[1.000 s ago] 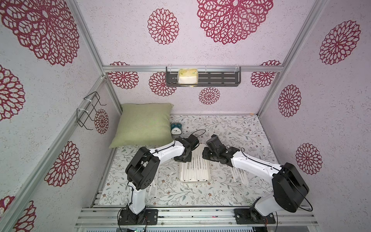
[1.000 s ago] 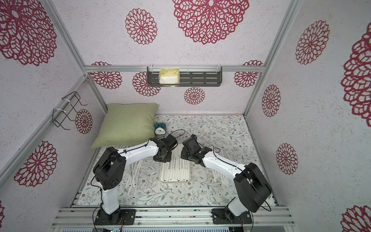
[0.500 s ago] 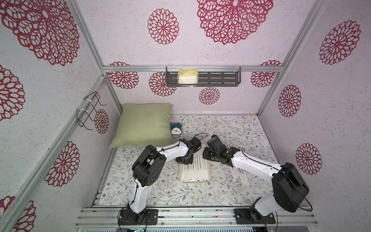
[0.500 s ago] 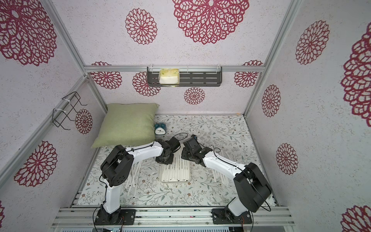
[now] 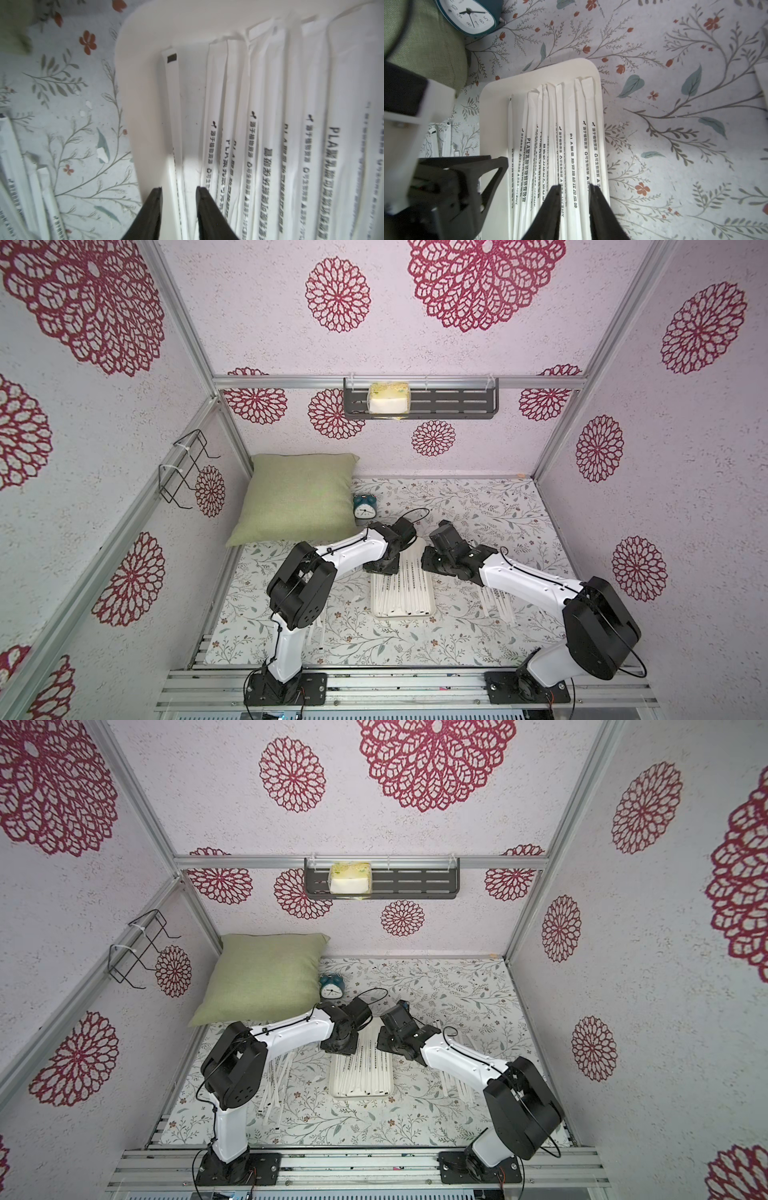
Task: Put the straws into the storage box
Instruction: Place the straw in the storage box, then pick up the straw from the center of the board.
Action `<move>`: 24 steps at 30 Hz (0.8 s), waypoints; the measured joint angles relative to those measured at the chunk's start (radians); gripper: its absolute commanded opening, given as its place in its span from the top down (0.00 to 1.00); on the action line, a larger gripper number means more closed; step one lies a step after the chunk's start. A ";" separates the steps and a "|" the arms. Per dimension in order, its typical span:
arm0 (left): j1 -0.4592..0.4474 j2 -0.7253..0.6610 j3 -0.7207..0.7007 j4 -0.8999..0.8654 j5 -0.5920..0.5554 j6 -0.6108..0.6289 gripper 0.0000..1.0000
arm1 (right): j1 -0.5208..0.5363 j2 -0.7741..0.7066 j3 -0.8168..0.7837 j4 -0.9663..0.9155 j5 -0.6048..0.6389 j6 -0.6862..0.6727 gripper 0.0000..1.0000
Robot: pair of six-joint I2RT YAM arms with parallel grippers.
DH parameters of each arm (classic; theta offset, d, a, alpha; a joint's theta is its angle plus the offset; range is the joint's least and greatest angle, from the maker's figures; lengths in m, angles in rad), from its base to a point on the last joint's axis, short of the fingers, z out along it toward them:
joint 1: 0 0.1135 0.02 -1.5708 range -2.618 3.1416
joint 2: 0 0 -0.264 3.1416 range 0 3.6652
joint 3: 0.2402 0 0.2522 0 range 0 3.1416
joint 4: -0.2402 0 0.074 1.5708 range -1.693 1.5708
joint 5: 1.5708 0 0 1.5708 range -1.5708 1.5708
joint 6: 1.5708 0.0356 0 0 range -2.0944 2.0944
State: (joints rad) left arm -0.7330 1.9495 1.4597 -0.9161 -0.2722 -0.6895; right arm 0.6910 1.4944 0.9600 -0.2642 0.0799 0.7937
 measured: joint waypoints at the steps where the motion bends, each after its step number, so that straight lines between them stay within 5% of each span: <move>1: 0.000 -0.028 0.000 -0.005 -0.003 -0.002 0.63 | -0.010 -0.014 -0.010 -0.005 -0.002 -0.003 0.70; 8: 0.012 -0.369 -0.097 0.062 -0.045 0.018 0.49 | -0.167 -0.202 -0.130 -0.103 -0.006 -0.069 0.71; 13: 0.105 -0.582 -0.346 0.190 0.013 0.040 0.49 | -0.243 -0.259 -0.183 -0.190 0.006 -0.137 0.85; 24: 0.193 -0.772 -0.689 0.459 0.175 0.002 0.29 | -0.306 -0.092 -0.198 -0.171 0.053 -0.256 0.77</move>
State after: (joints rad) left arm -0.5404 1.1778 0.7708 -0.4572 -0.0967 -0.6872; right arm 0.3851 1.4029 0.7624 -0.4355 0.1326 0.5373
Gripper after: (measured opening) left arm 0.700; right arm 0.223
